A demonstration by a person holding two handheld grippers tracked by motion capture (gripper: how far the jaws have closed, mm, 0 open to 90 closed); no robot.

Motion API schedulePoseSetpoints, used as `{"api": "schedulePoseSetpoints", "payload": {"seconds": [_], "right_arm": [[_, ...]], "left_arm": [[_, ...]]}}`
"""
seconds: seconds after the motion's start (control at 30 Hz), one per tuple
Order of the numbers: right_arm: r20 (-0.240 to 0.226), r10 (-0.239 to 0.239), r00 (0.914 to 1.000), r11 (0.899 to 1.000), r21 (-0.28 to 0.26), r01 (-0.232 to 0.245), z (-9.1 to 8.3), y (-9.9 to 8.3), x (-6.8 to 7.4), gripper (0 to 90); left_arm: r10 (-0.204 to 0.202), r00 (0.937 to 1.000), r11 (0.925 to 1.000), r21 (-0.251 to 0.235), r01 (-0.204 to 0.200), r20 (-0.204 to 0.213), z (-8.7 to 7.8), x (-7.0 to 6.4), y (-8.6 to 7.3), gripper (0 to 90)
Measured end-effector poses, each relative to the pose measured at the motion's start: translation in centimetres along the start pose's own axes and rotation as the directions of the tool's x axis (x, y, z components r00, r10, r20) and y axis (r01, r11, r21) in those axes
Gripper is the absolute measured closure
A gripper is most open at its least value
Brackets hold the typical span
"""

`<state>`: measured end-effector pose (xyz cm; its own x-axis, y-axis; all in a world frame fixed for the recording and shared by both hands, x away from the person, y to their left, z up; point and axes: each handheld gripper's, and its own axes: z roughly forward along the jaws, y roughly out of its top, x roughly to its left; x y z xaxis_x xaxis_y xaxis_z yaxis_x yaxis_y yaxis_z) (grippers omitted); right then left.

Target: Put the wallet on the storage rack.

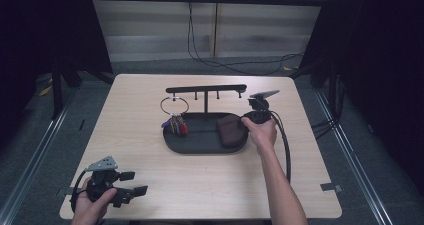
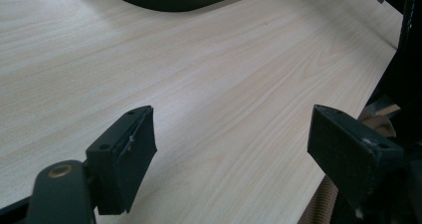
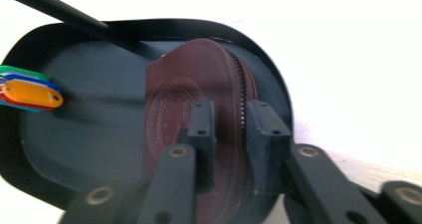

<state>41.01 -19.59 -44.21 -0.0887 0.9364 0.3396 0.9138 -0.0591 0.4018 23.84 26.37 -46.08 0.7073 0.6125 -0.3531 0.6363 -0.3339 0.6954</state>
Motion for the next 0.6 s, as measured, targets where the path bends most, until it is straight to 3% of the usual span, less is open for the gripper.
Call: {"api": "schedulePoseSetpoints", "payload": {"seconds": [0.23,0.27,0.37,0.5,0.6], "right_arm": [[-0.022,0.006,0.9997,1.0,-0.017,-0.006,-0.9,-0.1,-0.4,64.4],[-0.029,0.011,0.9995,1.0,-0.026,-0.012,-1.2,-0.2,-0.4,58.5],[-0.041,0.008,0.9991,0.999,-0.034,-0.009,-1.4,-0.3,-0.4,53.7],[-0.074,-0.006,0.9972,0.998,-0.055,0.002,-2.1,-0.6,-0.4,37.0],[-0.086,-0.018,0.9961,0.997,-0.074,0.011,-2.8,-0.8,-0.7,31.5]], "left_arm": [[0.008,0.9999,0.9999,-0.011,-0.008,-0.01,-0.1,-0.2,0.0,19.1],[0.012,0.9999,0.9999,-0.009,-0.013,-0.008,-0.1,-0.2,0.0,19.1],[0.016,0.9999,0.9998,-0.007,-0.016,-0.005,0.0,-0.4,0.0,19.1],[0.027,0.9996,0.9996,-0.007,-0.027,-0.003,-0.1,-0.5,0.0,19.0],[0.021,0.9998,0.9997,-0.009,-0.021,-0.002,-0.1,-0.5,0.0,19.1]]}}
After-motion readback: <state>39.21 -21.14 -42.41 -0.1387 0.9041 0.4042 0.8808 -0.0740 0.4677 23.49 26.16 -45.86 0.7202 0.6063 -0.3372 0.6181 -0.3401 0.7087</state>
